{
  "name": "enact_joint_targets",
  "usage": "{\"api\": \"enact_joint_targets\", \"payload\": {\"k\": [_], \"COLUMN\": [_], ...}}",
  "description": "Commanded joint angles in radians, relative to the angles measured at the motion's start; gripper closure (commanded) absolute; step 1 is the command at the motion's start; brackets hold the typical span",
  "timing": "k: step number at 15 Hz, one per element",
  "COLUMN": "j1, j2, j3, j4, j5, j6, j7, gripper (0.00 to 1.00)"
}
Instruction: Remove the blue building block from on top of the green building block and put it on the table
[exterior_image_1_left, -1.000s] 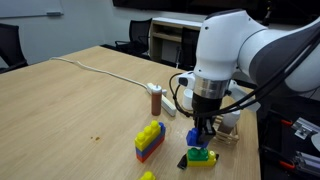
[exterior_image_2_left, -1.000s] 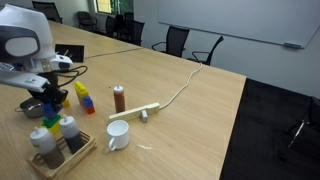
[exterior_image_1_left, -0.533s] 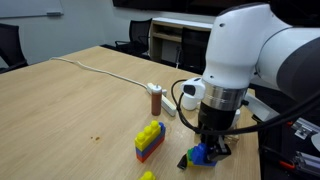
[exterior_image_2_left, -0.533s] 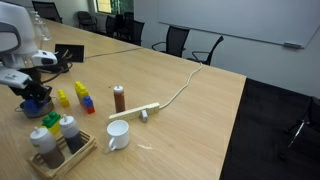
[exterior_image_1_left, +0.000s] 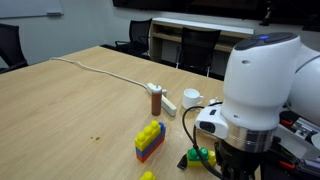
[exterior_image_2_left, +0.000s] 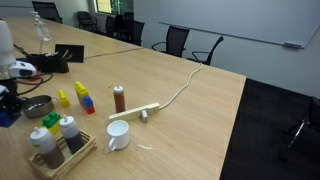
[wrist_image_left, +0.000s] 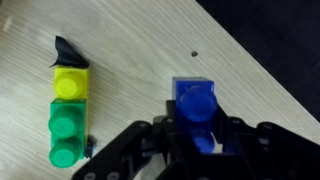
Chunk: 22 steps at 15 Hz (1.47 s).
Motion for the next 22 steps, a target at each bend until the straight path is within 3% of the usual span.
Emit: {"api": "enact_joint_targets", "payload": {"k": [1, 12, 13, 14, 15, 20, 21, 22], "j1": [0.012, 0.091, 0.095, 0.099, 0.102, 0.096, 0.096, 0.096], "j2": [0.058, 0.217, 0.222, 0.224, 0.225, 0.186, 0.214, 0.210], "j3": [-0.007, -0.068, -0.070, -0.073, -0.074, -0.047, -0.052, -0.050], "j4": [0.010, 0.112, 0.121, 0.125, 0.128, 0.136, 0.136, 0.140], "j5": [-0.018, -0.196, -0.200, -0.205, -0.209, -0.184, -0.196, -0.195], "j6": [0.047, 0.086, 0.081, 0.081, 0.087, 0.046, 0.084, 0.080], "j7": [-0.004, 0.051, 0.051, 0.052, 0.055, 0.064, 0.048, 0.053], "gripper": [0.89, 0.89, 0.75, 0.39, 0.38, 0.04, 0.23, 0.15]}}
